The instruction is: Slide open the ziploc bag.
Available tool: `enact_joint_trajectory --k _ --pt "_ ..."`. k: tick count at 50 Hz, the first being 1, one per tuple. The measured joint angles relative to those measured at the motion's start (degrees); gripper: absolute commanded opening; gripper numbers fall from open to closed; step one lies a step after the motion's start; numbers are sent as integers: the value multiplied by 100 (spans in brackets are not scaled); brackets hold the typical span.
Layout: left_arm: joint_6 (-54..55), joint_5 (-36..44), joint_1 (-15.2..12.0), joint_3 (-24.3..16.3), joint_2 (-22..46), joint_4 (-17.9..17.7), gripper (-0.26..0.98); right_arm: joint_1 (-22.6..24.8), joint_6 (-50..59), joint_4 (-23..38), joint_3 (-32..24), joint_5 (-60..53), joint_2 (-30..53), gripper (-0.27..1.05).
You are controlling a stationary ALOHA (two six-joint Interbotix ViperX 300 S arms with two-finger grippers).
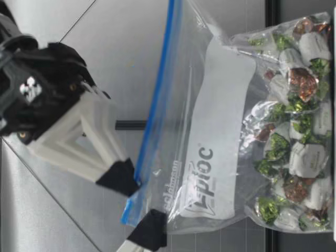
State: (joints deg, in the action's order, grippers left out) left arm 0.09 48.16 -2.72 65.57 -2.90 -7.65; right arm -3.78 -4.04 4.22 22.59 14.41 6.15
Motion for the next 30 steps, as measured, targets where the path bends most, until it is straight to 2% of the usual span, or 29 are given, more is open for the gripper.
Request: enact_joint_trajectory --k 18,30 --pt "0 0 0 9 35 -18 -15 0 -246 299 -97 1635 -290 -11" --pt "0 0 0 53 35 -26 -15 -44 -352 308 88 2391 -598 -11"
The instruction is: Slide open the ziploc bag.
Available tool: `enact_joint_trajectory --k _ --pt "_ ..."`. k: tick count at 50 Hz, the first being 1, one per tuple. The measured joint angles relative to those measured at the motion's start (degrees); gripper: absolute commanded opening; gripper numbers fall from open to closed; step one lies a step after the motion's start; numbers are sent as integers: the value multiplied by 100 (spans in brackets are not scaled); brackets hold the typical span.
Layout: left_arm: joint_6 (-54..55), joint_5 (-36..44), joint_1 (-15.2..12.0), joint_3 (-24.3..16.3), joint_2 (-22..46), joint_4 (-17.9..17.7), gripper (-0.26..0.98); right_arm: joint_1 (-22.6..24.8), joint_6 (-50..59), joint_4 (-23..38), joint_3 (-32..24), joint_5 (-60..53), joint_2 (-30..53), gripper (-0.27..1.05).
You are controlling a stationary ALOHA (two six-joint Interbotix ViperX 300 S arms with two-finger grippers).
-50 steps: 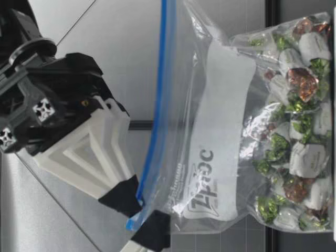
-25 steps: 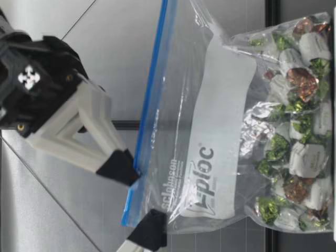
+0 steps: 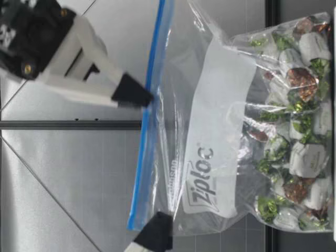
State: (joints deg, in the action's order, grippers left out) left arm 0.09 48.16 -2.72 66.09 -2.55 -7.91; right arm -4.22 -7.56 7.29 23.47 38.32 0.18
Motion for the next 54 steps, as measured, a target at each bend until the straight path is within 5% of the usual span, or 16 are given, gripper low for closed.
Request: enact_joint_trajectory --k 45,54 --pt "-18 0 -9 185 -105 -141 -15 -132 211 -18 1134 123 -1011 -11" --pt "-35 0 -9 185 -114 -141 -15 -132 352 -18 1169 0 -1011 0"
